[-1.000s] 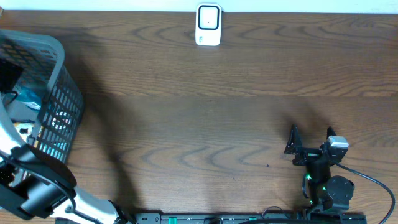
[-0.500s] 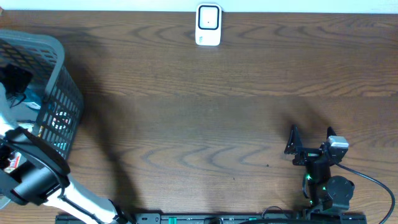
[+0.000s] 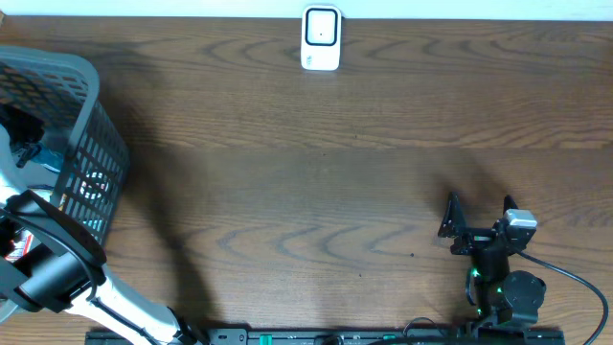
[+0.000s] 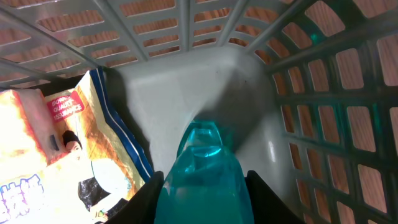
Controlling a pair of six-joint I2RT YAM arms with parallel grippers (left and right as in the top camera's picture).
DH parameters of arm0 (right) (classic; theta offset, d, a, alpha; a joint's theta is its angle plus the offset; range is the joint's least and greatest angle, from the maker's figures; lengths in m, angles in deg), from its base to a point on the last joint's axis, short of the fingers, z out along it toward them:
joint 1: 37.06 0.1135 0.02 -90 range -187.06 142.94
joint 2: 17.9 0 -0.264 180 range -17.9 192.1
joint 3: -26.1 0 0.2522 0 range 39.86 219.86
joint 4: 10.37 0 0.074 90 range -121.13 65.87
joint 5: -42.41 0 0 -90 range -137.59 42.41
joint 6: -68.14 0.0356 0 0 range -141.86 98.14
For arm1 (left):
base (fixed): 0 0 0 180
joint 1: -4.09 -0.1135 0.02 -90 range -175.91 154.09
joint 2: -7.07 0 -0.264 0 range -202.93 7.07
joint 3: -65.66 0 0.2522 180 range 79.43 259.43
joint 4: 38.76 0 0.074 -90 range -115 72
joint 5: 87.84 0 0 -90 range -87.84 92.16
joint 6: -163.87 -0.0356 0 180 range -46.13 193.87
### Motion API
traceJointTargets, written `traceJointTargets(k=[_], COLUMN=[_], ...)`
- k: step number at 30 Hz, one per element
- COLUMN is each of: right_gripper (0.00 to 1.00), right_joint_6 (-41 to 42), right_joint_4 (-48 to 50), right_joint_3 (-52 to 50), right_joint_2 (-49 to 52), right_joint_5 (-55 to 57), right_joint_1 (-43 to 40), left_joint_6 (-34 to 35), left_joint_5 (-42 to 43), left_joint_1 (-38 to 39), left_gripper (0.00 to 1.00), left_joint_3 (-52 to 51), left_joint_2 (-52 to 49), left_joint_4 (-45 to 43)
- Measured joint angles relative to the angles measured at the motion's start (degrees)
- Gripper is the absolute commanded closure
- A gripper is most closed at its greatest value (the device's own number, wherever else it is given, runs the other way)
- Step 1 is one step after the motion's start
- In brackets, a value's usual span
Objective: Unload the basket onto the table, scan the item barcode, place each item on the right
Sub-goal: 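Reach the left gripper into the basket and grasp the teal spray bottle, then carry the teal bottle to the scanner and set it on the table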
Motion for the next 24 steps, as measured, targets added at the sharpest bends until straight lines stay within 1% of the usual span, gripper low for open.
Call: traceJointTargets(k=[8,11,18,24], right_gripper=[0.01,0.01,0.01,0.01], right_joint_6=[0.00,0.00,0.00,0.00], right_joint_4=[0.00,0.00,0.00,0.00], right_joint_3=[0.00,0.00,0.00,0.00], right_joint_2=[0.00,0.00,0.00,0.00], right_joint_5=[0.00,0.00,0.00,0.00], right_joint_1=[0.00,0.00,0.00,0.00], left_joint_6=[-0.02,-0.02,0.74,3.10], left_joint_5=[0.04,0.04,1.62,9.07], left_joint_1=[0.00,0.00,0.00,-0.02], left_gripper=[0.85,0.85,0.85,0.85], left_joint_3=[0.00,0.00,1.14,2.19], left_joint_2=[1.07,3.54,18.01,30.03], left_joint_4=[1.38,1.44,1.60,0.55])
